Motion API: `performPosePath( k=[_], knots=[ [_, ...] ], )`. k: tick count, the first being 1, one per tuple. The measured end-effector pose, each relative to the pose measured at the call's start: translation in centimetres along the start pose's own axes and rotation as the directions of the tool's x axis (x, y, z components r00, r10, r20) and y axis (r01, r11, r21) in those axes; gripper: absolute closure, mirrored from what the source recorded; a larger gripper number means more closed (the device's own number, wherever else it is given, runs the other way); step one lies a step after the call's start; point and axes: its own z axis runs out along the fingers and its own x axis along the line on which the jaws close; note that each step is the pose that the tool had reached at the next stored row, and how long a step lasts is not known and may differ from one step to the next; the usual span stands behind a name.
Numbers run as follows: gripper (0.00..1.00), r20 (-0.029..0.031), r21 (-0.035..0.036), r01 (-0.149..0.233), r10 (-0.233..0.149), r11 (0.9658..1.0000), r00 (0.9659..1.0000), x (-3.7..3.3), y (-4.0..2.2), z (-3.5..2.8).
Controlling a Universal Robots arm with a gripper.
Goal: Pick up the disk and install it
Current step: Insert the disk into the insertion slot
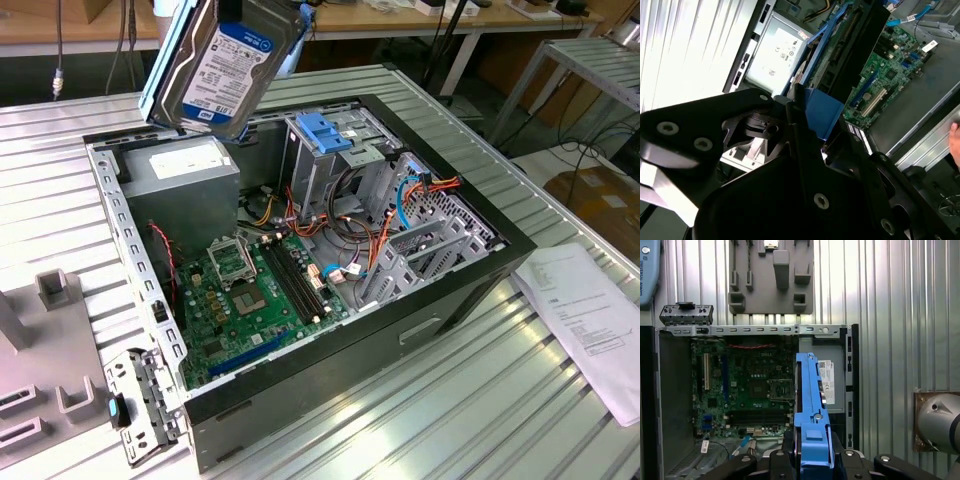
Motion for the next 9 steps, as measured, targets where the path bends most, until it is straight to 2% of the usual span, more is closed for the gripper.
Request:
performPosePath(
  k=[7,9],
  knots=[
    [0.63,-0.0012,0.0001,0.000,0.000,1.0000,1.0000,1.21,-0.04,-0.04],
    [0.63,-0.0037,0.0002,0.000,0.000,1.0000,1.0000,2.62,-0.08,-0.08]
  ],
)
